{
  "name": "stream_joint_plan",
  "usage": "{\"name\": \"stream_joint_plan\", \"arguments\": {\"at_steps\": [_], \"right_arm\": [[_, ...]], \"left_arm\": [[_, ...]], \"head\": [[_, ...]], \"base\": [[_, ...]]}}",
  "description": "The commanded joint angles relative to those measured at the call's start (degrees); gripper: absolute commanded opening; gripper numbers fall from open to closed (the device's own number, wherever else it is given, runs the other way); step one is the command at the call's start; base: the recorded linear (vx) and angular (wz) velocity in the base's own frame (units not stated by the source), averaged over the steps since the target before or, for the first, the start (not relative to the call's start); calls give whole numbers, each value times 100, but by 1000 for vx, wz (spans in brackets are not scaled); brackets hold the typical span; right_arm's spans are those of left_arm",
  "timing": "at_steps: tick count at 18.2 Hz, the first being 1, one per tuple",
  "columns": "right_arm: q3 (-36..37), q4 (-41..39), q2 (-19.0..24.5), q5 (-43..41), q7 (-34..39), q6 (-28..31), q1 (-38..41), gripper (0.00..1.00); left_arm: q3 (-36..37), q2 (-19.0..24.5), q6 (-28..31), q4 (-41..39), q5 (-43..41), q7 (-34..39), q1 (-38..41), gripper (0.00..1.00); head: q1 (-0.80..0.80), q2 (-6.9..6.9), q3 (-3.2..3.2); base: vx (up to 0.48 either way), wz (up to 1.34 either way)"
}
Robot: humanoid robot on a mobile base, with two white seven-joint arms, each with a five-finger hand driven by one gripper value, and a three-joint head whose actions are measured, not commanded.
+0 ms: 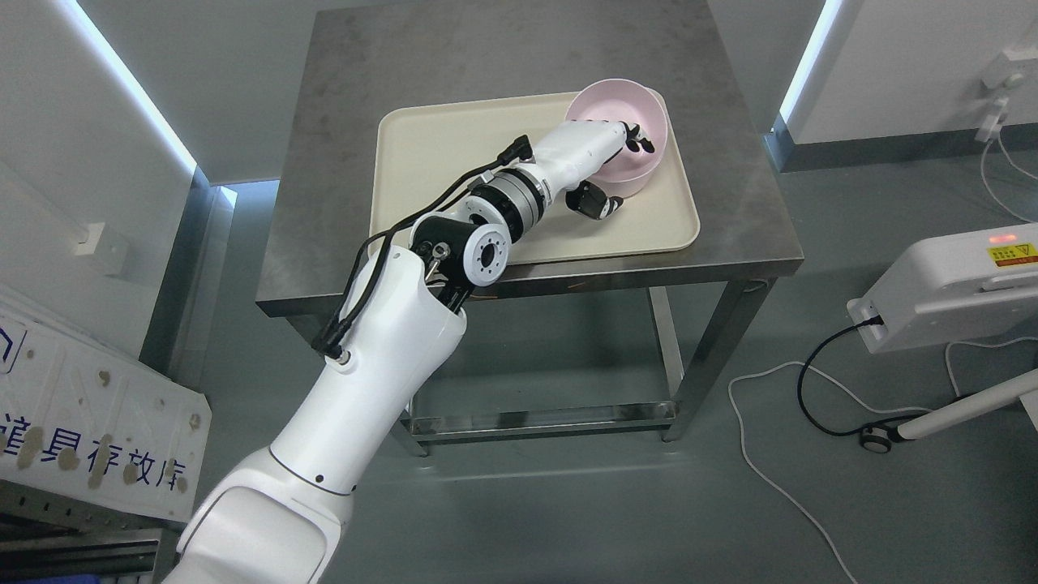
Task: Stack pink IKEA bowls on left shelf middle
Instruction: 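Grip the stacked pink bowls with the left hand and lift them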
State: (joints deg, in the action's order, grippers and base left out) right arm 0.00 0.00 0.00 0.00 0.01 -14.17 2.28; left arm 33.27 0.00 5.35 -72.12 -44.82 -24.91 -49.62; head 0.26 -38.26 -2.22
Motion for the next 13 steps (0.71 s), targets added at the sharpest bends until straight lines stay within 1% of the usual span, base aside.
{"name": "stream_joint_plan", "arguments": {"at_steps": [1,3,5,7,9,13], "right_arm": [[26,-100,-100,-9,-1,2,0,100],[26,-100,-100,-9,-1,2,0,100],[26,-100,-100,-9,-1,2,0,100],[26,-100,-100,-9,-1,2,0,100],[26,-100,-100,-9,-1,2,0,100],[26,-100,-100,-9,-1,2,0,100]], "left_arm": [[329,100,-43,400,-281,-5,-30,56],[355,100,-43,445,-281,-5,-30,54],[320,100,-60,488,-281,-14,-30,50],[224,100,-200,524,-281,-14,-21,46],[-161,100,-428,568,-281,-14,-21,39],[-848,100,-1368,647,-281,-14,171,18]], "head": [[0,0,0],[0,0,0],[0,0,0],[0,0,0],[0,0,0],[0,0,0]], "base": [[0,0],[0,0],[0,0],[0,0],[0,0],[0,0]]}}
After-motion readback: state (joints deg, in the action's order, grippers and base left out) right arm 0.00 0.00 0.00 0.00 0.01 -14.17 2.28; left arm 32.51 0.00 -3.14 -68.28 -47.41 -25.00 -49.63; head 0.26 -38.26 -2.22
